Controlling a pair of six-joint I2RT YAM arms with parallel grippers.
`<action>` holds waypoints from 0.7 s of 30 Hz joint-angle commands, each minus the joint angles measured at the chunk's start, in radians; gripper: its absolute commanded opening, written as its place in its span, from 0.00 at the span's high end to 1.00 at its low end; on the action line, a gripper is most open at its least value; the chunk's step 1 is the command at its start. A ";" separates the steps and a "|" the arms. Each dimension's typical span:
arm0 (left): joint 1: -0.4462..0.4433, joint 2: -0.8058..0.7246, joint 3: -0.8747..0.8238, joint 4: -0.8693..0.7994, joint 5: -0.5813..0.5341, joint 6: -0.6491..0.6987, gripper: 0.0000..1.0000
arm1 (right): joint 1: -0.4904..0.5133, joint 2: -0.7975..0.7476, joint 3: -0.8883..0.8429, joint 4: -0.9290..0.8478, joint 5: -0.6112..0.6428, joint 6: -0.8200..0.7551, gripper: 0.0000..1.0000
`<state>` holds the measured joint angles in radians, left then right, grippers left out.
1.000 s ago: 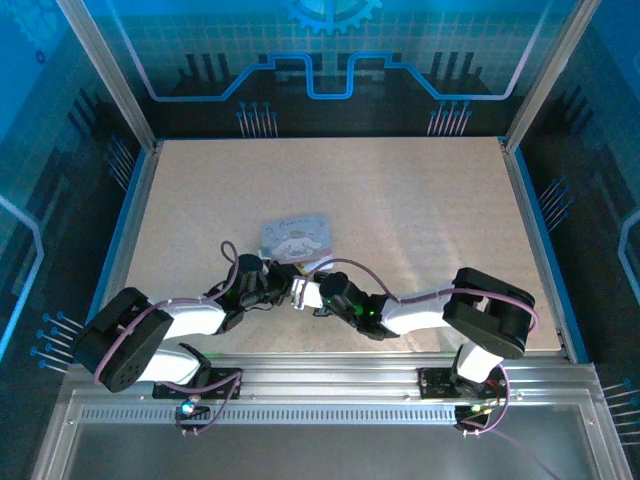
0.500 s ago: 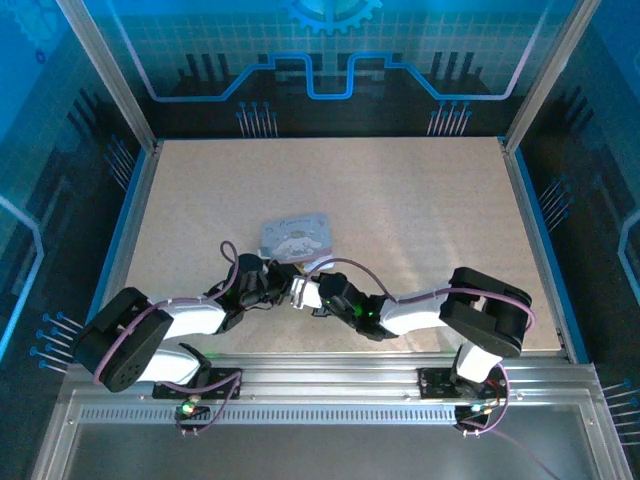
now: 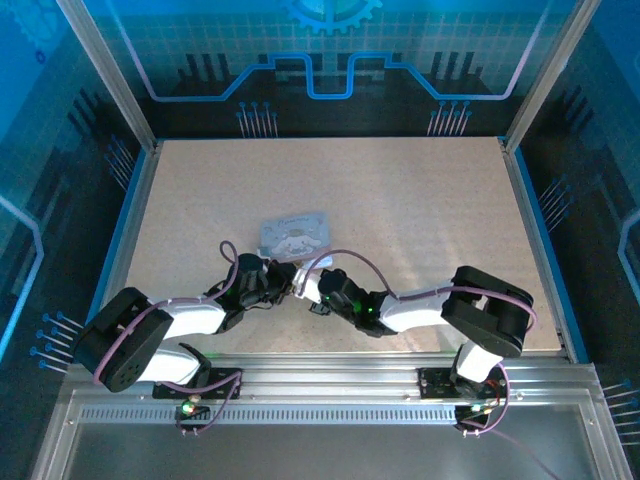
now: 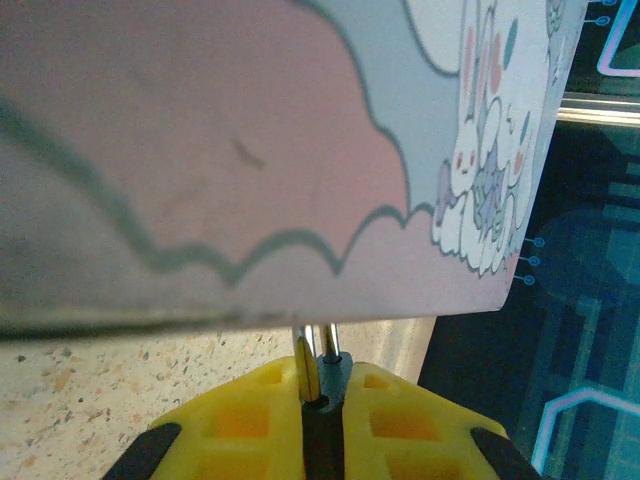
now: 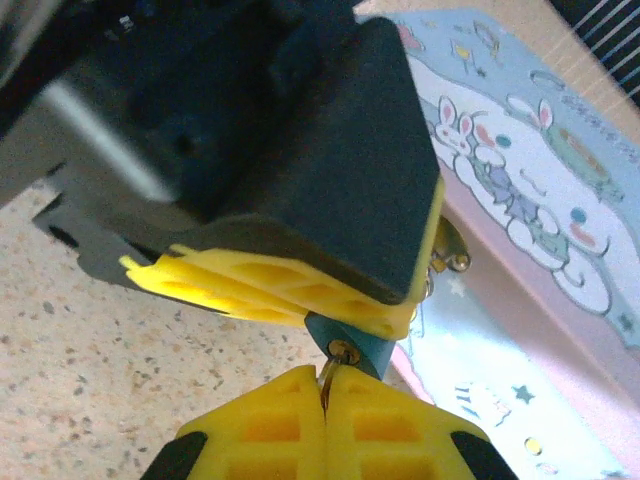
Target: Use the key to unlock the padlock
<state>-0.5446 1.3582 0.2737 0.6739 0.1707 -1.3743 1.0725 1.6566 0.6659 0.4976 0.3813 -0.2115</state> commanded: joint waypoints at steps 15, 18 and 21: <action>-0.015 0.033 0.025 0.019 0.069 -0.022 1.00 | -0.133 -0.046 0.078 -0.107 -0.350 0.685 1.00; -0.016 0.040 0.026 0.021 0.070 -0.023 1.00 | -0.148 -0.024 0.072 -0.079 -0.394 0.768 1.00; -0.017 0.045 0.027 0.025 0.069 -0.023 1.00 | -0.151 -0.008 0.077 -0.073 -0.409 0.797 1.00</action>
<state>-0.5446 1.3823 0.2867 0.6903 0.1684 -1.3846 0.9356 1.6253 0.7090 0.3687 0.0254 0.4778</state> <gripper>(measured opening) 0.120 0.057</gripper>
